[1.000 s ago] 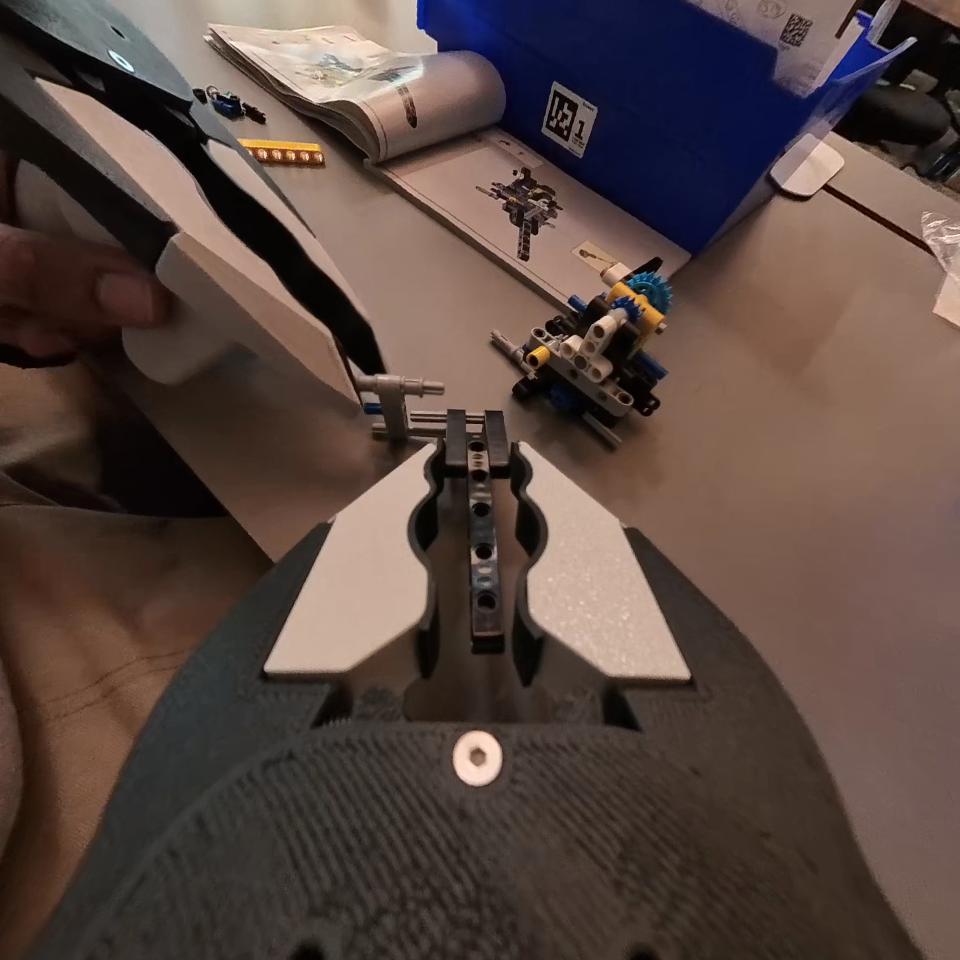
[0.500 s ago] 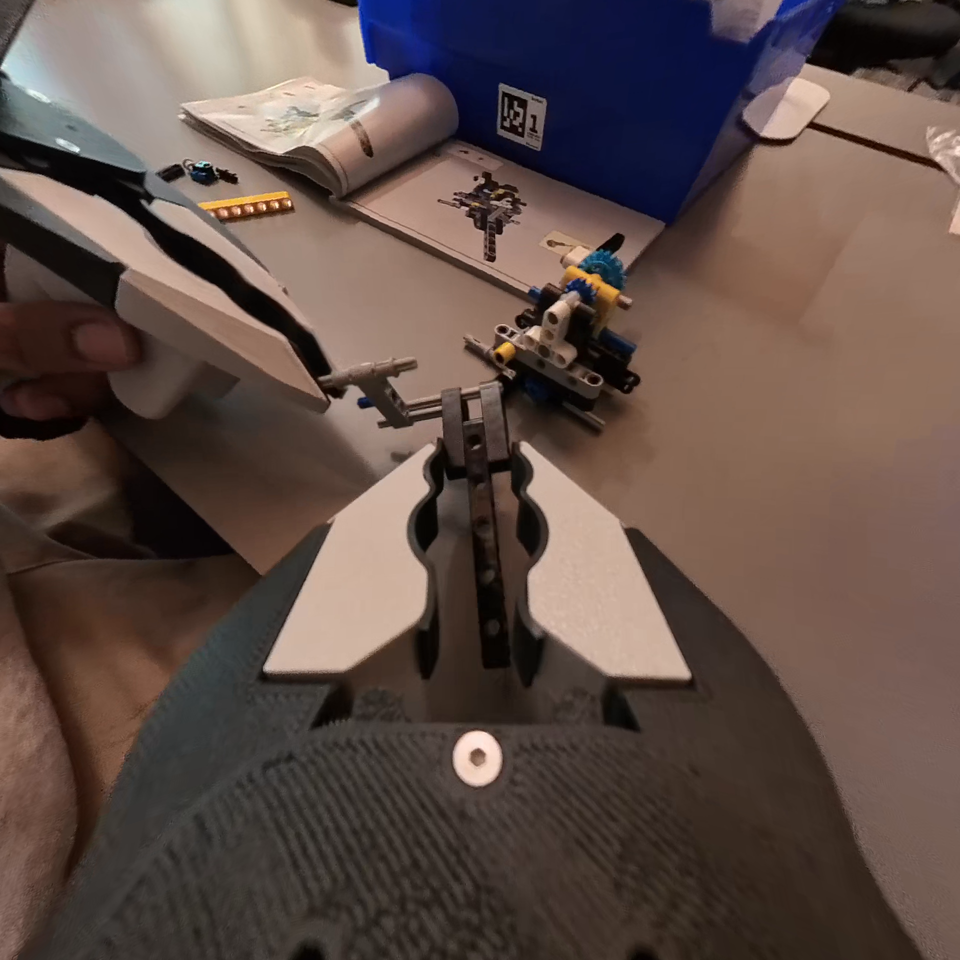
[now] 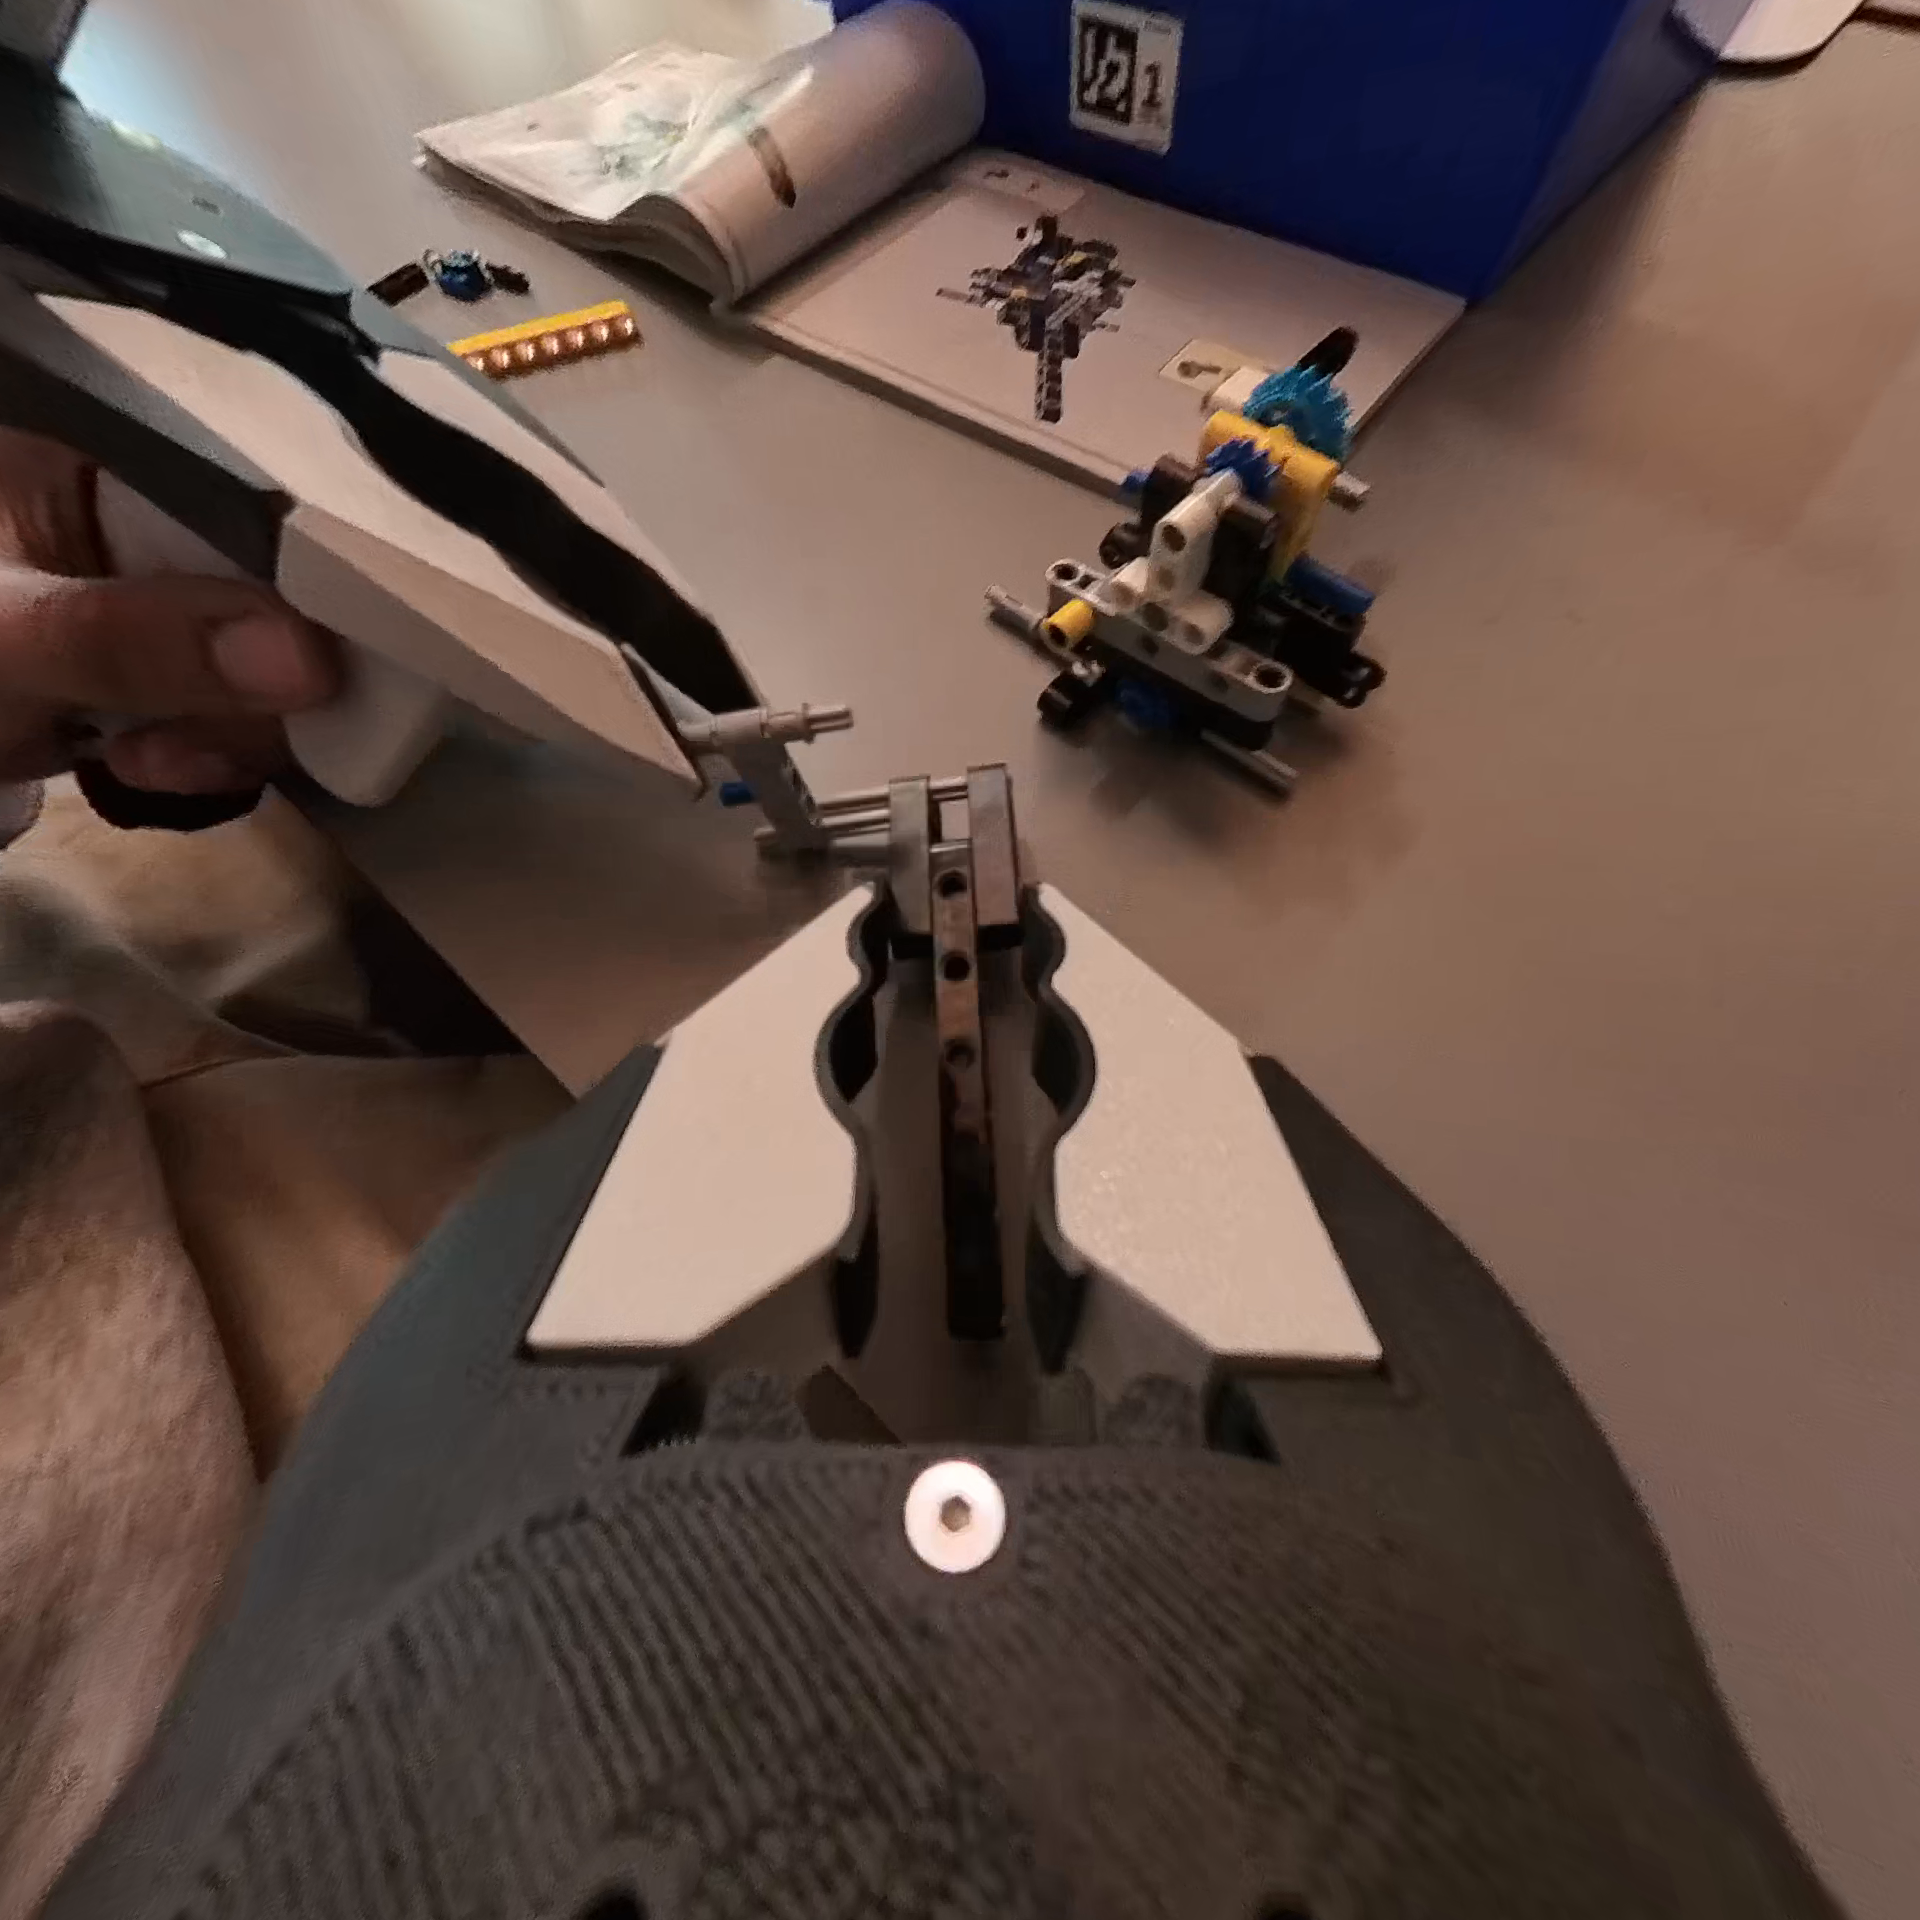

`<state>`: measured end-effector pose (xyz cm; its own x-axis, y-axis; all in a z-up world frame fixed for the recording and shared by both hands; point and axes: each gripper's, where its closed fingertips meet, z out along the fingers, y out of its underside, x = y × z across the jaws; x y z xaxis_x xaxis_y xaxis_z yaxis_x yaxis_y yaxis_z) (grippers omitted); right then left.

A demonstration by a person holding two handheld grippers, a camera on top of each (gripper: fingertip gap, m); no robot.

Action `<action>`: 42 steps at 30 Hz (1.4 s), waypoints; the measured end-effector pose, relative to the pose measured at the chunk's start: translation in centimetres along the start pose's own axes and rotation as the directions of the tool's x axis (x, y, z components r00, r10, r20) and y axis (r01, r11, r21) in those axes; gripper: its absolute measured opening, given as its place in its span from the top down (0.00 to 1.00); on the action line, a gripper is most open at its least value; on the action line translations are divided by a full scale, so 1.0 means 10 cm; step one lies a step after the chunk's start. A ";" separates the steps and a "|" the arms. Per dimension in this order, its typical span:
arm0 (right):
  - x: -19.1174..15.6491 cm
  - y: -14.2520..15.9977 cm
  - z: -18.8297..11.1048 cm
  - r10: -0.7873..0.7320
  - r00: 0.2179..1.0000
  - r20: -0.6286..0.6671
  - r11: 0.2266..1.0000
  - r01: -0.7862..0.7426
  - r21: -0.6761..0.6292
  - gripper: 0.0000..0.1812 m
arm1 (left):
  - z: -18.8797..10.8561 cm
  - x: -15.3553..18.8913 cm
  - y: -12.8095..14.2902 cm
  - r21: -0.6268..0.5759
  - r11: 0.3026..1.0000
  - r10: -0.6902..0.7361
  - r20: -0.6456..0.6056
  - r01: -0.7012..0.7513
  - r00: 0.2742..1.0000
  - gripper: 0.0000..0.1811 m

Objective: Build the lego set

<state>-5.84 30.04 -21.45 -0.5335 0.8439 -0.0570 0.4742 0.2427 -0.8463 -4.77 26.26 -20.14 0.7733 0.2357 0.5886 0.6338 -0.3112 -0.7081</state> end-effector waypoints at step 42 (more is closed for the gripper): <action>-0.05 -0.08 0.18 -0.015 0.997 0.071 1.000 0.017 -0.027 0.86 | 0.09 0.00 0.08 -0.095 0.994 -0.064 -0.044 0.059 0.997 0.92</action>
<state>-7.25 28.59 -21.65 -0.5891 0.8039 -0.0823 0.4840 0.2694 -0.8326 -4.25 26.84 -21.08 0.7298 0.2140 0.6493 0.6742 -0.3832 -0.6314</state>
